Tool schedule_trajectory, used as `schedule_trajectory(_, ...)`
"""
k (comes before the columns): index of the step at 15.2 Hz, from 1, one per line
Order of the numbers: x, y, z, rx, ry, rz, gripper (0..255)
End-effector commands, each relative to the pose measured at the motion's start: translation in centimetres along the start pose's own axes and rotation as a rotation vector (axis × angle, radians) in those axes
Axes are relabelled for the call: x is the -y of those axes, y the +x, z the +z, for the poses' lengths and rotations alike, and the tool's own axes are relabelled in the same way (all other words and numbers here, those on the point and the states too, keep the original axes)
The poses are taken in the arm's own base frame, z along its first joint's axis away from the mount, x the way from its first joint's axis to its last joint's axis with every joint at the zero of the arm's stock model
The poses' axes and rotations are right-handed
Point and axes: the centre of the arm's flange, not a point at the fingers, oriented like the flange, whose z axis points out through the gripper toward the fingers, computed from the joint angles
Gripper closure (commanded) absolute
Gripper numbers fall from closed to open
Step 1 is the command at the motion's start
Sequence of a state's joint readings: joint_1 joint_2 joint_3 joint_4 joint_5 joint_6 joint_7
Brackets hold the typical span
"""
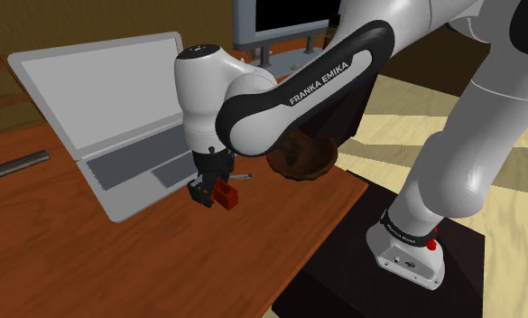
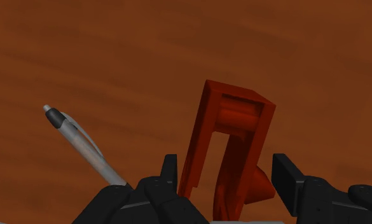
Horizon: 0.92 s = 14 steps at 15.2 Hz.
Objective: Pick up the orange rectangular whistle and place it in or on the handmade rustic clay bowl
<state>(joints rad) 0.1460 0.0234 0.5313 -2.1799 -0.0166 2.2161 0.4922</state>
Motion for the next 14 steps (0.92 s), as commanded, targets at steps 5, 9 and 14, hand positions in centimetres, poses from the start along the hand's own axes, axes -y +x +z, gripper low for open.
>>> schedule_trajectory(5,0.0,0.0,0.0,0.0,0.0,0.0,255)
schedule_trajectory(9,0.0,0.0,-0.5,0.0,0.0,0.0,255)
schedule_trajectory(14,0.0,0.0,-3.2,0.0,0.0,0.0,255)
